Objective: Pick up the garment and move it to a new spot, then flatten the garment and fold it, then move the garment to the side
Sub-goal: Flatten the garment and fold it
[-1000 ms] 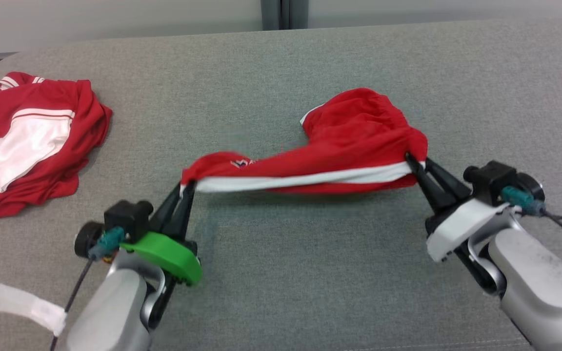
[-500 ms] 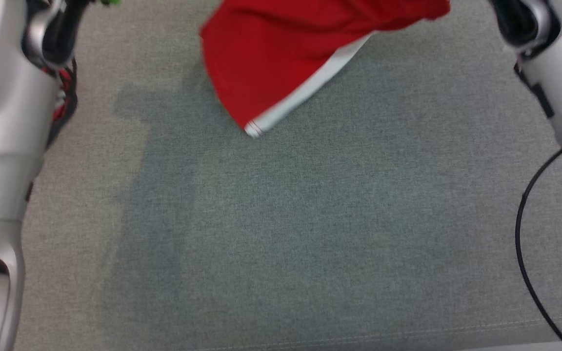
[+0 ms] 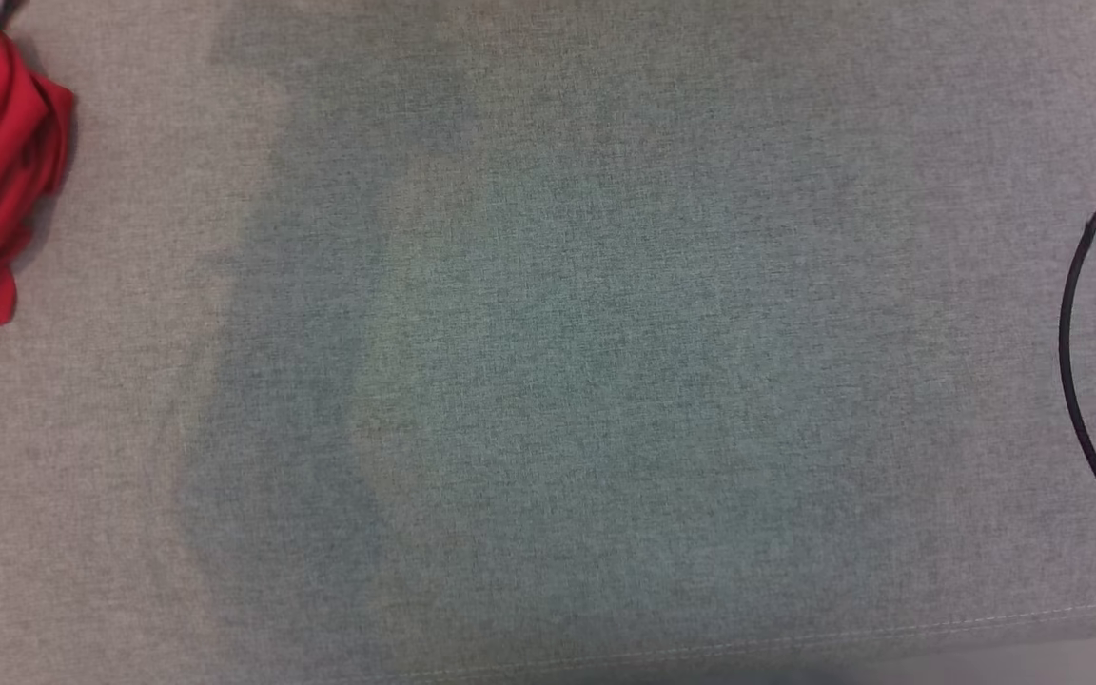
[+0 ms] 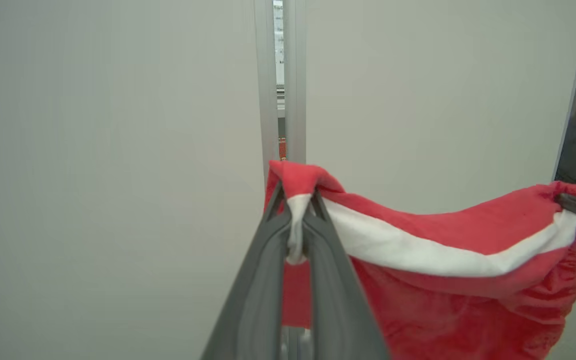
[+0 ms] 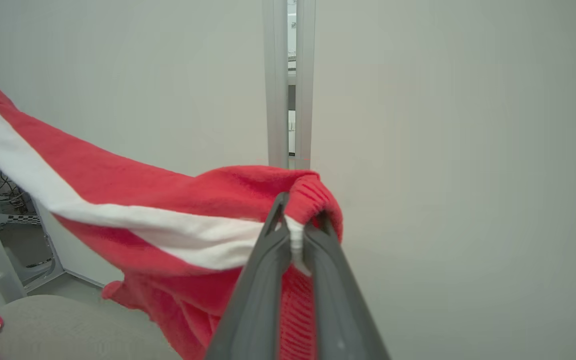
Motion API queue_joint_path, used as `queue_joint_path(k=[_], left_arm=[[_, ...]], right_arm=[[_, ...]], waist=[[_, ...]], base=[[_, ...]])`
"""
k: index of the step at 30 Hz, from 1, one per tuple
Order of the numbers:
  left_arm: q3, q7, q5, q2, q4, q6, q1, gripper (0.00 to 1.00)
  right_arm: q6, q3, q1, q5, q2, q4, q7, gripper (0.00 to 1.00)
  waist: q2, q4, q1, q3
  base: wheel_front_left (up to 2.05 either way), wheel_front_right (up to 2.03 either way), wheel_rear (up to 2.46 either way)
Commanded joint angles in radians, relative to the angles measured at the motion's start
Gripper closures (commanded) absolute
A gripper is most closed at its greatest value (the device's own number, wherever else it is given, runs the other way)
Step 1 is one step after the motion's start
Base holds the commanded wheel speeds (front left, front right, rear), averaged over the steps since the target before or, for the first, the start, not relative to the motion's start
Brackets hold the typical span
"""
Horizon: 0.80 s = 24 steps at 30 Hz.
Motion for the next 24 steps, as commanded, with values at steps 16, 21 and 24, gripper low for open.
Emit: queue_joint_path(k=[16,21,24], left_arm=[[0.080,-0.101,-0.050,0.037,-0.262,0.070,0.798,1.00],[0.163,-0.100,0.002,0.024,-0.406,0.106,1.093,1.00],[0.204,-0.101,0.017,0.005,-0.471,0.123,1.251,1.00]], right_arm=[[0.000,0.143,0.654,0.086,-0.174,-0.360,-0.092,1.00],[0.000,0.069,0.916,0.049,-0.200,-0.472,-0.092,1.00],[0.000,0.043,1.048,0.011,-0.198,-0.522,-0.092,1.00]], waist=[[0.0000,-0.017,0.0000,-0.098],[0.0000,-0.013,0.0000,-0.151],[0.0000,-0.014,0.0000,-0.187]], base=[[0.00,0.00,0.00],[0.00,0.00,0.00],[0.00,0.00,0.00]])
